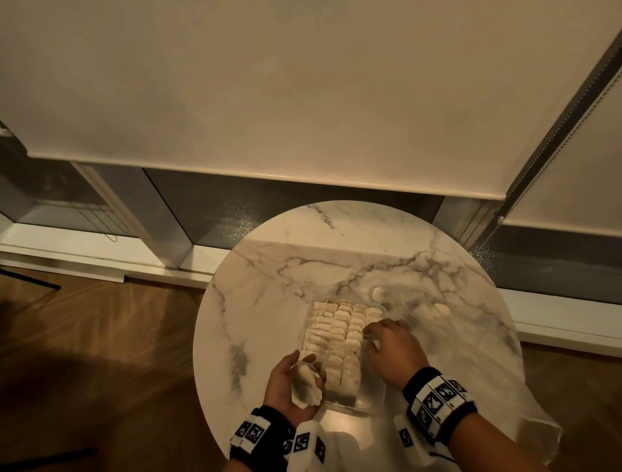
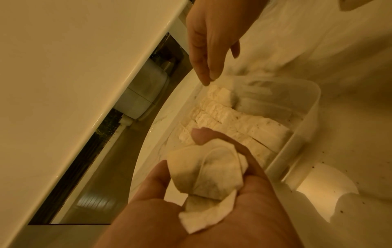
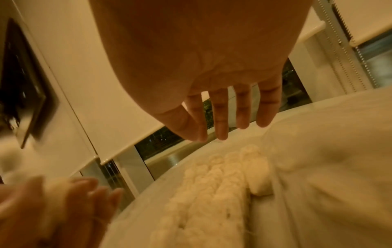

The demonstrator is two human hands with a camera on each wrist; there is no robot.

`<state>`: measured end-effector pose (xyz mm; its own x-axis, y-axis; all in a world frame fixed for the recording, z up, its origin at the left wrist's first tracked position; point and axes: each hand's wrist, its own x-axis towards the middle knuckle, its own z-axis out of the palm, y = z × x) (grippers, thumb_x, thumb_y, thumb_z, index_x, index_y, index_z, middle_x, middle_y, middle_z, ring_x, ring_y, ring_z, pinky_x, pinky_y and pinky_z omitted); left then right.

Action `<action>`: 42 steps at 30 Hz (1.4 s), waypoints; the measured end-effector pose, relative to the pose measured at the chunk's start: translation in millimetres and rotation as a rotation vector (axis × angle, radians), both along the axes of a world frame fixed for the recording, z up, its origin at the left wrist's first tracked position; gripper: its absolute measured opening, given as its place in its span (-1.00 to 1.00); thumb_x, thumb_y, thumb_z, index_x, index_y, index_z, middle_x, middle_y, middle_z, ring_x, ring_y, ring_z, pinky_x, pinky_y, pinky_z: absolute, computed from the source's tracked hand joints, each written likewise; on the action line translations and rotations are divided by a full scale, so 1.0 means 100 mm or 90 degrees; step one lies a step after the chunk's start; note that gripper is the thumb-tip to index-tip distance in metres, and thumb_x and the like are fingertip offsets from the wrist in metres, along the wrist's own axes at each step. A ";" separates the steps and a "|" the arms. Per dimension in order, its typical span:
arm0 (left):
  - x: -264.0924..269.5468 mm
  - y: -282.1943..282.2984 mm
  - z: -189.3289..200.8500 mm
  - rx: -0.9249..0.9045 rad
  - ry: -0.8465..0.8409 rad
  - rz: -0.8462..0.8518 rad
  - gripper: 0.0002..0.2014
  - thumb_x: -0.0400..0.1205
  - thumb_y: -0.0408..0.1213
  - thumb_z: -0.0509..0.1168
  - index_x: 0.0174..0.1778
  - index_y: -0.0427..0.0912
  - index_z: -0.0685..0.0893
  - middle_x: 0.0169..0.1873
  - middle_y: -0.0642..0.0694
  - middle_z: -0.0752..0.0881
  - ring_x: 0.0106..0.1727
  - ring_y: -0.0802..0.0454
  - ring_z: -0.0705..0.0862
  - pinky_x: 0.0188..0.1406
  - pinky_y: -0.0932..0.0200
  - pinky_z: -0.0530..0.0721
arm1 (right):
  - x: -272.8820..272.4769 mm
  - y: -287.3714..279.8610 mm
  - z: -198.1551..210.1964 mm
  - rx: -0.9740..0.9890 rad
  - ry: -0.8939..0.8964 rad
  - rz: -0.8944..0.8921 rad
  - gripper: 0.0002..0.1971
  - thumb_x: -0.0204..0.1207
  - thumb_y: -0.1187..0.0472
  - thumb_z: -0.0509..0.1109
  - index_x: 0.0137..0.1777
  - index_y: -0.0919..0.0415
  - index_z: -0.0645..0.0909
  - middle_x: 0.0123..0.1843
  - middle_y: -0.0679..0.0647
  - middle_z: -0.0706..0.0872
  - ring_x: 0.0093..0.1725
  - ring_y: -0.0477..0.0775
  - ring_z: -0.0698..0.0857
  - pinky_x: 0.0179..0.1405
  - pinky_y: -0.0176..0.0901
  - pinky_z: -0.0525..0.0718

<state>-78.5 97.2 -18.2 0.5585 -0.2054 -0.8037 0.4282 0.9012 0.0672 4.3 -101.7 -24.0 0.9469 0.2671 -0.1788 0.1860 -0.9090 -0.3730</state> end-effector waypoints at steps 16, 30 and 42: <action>0.11 -0.37 0.45 -0.011 -0.147 -0.033 -0.47 0.64 -0.16 0.19 0.52 -0.31 0.49 0.31 -0.36 0.64 0.07 -0.28 0.75 -0.07 -0.09 0.79 | -0.36 0.07 0.55 0.341 0.107 -0.006 -0.69 0.34 -0.24 0.47 -0.22 0.00 0.66 -0.35 -0.07 0.73 -0.36 -0.17 0.64 -0.23 -0.06 0.69; 0.04 -0.55 0.45 0.120 -0.134 0.011 -0.57 0.67 -0.24 0.18 0.43 -0.36 0.55 0.28 -0.37 0.69 0.20 -0.24 0.74 0.10 -0.05 0.75 | -0.60 0.09 0.71 0.331 0.210 -0.075 -0.81 0.35 0.03 0.57 -0.32 0.13 0.71 -0.37 0.04 0.80 -0.38 -0.03 0.78 -0.40 -0.17 0.73; -0.04 -0.23 0.35 0.067 -0.061 0.014 -0.77 0.64 -0.34 0.25 0.13 -0.37 0.65 -0.08 -0.36 0.79 -0.08 -0.31 0.79 0.00 -0.28 0.71 | -0.25 -0.17 0.79 0.518 0.084 -0.112 -0.89 0.47 0.28 0.53 -0.19 0.05 0.69 -0.29 0.05 0.75 -0.33 -0.09 0.66 -0.42 -0.26 0.61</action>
